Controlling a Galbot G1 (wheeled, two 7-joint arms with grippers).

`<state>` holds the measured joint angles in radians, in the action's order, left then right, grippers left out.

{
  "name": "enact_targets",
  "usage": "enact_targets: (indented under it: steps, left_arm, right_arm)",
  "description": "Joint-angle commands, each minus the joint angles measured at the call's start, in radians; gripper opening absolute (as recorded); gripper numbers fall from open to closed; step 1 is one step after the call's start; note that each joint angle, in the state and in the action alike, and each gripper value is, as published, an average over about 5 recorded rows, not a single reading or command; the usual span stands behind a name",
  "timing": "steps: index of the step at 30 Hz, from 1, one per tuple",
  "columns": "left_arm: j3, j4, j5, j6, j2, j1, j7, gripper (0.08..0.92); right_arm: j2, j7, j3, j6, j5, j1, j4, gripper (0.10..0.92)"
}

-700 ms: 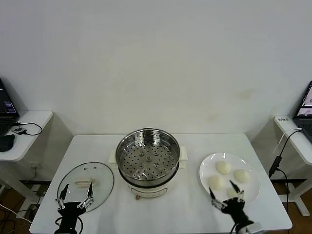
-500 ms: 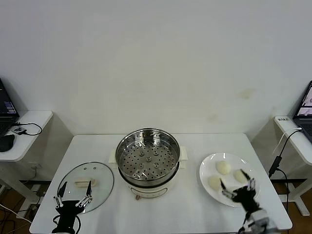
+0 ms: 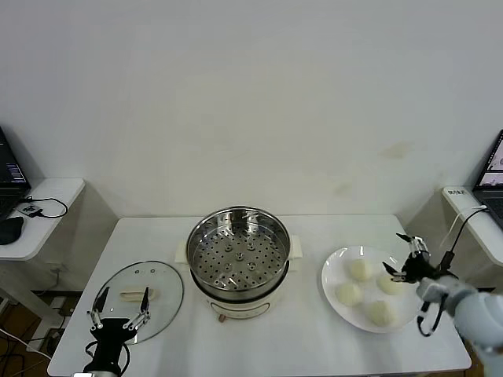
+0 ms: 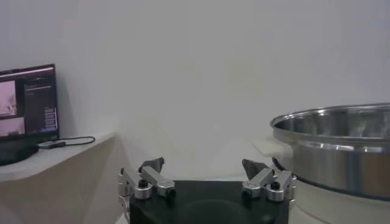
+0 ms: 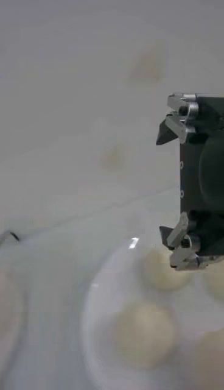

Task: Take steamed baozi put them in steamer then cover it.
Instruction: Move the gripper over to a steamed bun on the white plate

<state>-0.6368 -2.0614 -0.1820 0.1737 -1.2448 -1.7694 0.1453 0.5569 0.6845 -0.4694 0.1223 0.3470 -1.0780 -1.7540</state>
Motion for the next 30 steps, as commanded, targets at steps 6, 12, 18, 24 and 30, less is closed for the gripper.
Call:
enact_targets:
  steps: [6,12,18,24,30]
  left_arm:
    - [0.0,-0.007,0.008,0.005,-0.003,-0.004,-0.003,0.823]
    - [-0.001,-0.018,0.013,0.008,-0.013,-0.008,-0.004,0.823]
    - [-0.01,-0.022,0.013,0.01,-0.018,-0.01,-0.005,0.823]
    - [-0.019,-0.023,0.014,0.014,-0.018,-0.013,-0.007,0.823]
    - [-0.027,-0.022,0.017,0.021,-0.019,-0.018,-0.009,0.823]
  right_arm:
    - [-0.201,0.327,0.589,-0.052,-0.093,0.64,0.225,0.823]
    - [-0.155,0.398,0.834,-0.074,-0.109,0.812,0.3,0.823]
    - [-0.118,0.386,0.91,-0.053,-0.096,0.802,0.322,0.823]
    - [-0.04,0.352,0.919,-0.052,-0.056,0.781,0.387,0.823]
    - [0.03,0.333,0.94,-0.054,-0.049,0.794,0.432,0.823]
